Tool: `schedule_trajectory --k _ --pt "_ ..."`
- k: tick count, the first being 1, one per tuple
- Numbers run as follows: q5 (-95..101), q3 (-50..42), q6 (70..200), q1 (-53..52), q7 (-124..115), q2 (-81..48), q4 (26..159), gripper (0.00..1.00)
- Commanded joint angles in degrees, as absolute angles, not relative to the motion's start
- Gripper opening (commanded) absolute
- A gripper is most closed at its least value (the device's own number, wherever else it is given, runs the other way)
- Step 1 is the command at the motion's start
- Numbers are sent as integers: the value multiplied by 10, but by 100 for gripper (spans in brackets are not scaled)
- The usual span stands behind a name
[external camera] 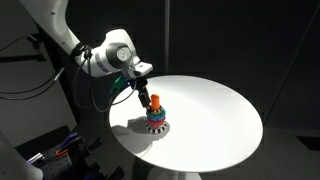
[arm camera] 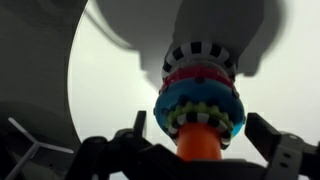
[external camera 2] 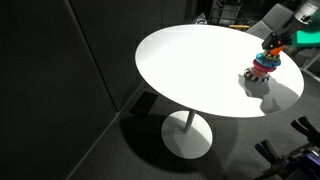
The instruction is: Remove the black and white striped ring from the ring stacking rack and place it in the table
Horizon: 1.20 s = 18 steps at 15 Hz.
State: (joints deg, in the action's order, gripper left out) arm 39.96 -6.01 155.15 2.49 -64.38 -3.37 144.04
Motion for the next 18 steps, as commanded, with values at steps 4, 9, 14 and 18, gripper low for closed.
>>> schedule_trajectory --k 4,9,14,18 --pt "468 -73 1563 26 -716 -47 1430 100" --pt "507 -79 1574 27 -765 -55 1427 100" --pt "540 -89 1598 28 -808 -59 1427 100" --pt "560 -98 1609 28 -834 -63 1426 100"
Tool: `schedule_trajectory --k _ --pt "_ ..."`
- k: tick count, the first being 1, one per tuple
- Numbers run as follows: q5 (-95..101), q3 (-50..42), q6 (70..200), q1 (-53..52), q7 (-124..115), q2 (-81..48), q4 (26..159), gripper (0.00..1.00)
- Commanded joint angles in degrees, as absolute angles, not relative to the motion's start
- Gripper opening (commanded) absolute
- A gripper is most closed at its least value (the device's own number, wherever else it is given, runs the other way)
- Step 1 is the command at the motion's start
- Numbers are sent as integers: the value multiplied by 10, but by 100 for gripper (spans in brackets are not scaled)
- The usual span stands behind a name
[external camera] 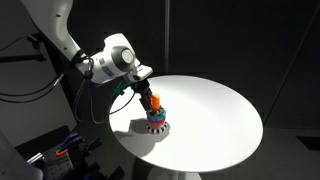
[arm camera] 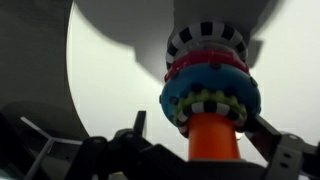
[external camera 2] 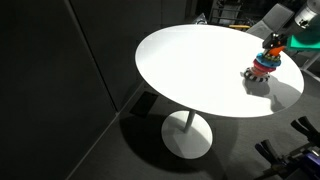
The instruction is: Remove the black and white striped ring from the ring stacking rack and place it in the table
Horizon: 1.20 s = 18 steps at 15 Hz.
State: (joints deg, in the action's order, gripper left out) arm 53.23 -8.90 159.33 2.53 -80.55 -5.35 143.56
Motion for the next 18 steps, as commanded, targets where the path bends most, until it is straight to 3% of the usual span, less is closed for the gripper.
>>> schedule_trajectory --k 1,11,12,16,18 --pt "566 -100 1613 28 -841 -64 1426 100" --pt "602 -118 1650 29 -886 -75 1429 100" --pt "604 -119 1652 29 -887 -75 1429 81" --pt "602 -124 1663 29 -888 -79 1429 49" --pt "600 -127 1665 29 -888 -77 1430 45"
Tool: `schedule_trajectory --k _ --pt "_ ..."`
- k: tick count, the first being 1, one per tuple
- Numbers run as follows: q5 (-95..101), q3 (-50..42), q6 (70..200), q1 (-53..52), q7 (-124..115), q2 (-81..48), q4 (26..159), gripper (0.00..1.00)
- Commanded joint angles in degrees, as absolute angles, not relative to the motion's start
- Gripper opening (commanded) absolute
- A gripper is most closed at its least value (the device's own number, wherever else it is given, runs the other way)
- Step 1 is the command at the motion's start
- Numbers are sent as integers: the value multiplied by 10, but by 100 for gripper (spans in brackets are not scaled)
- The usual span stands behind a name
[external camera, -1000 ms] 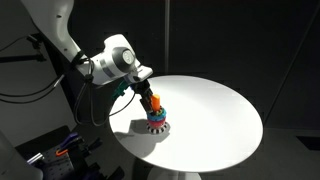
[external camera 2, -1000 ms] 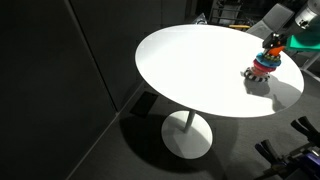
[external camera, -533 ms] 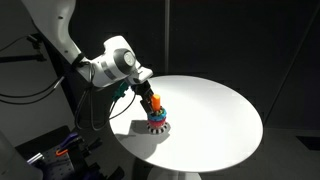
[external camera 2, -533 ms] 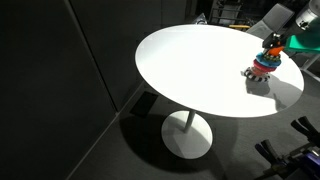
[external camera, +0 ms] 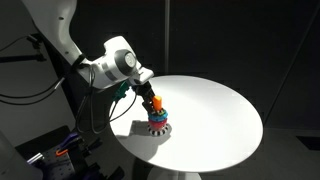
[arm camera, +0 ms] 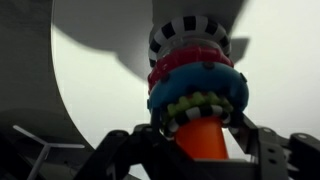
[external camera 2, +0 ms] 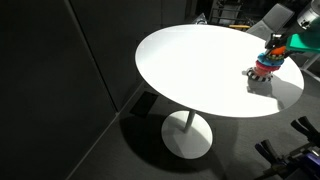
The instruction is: Remove the black and white striped ring from the ring stacking rack and place it in the table
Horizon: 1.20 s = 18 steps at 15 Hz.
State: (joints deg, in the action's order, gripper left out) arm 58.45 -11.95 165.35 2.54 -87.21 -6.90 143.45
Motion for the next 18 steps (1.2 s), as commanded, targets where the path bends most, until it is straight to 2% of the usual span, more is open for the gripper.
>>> schedule_trajectory --k 1,3,18 --pt "599 -128 1666 29 -887 -73 1431 45" --pt "598 -130 1666 28 -887 -64 1434 41" --pt "508 -118 1681 30 -823 -34 1463 41"
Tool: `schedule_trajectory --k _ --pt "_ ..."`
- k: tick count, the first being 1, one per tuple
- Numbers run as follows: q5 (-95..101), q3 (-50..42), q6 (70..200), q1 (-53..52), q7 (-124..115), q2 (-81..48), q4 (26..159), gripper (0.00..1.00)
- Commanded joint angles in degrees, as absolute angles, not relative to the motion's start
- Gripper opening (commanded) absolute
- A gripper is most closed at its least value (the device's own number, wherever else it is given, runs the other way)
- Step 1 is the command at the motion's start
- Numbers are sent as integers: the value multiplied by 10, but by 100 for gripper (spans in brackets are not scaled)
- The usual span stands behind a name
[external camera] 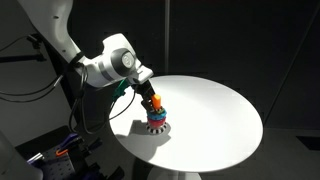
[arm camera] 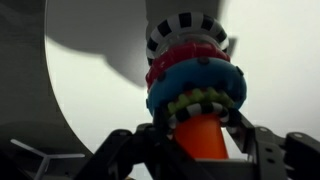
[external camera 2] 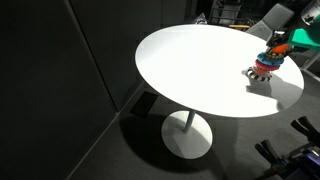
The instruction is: Remove the black and white striped ring from the ring stacking rack and place it in the table
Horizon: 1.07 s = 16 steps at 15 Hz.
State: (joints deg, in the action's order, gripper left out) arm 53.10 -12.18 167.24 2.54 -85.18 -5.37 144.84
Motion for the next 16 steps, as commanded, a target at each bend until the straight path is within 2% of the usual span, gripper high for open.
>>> schedule_trajectory --k 1,2,3,5,6,7,16 --pt "502 -117 1680 30 -820 -36 1463 41" --pt "498 -116 1679 29 -817 -37 1464 41" --pt "495 -115 1678 29 -815 -38 1464 50" --pt "488 -113 1677 28 -808 -38 1464 91" --pt "484 -112 1677 28 -805 -38 1464 97" --pt "481 -111 1676 28 -801 -38 1464 100" --pt "484 -110 1670 25 -802 -42 1458 100"
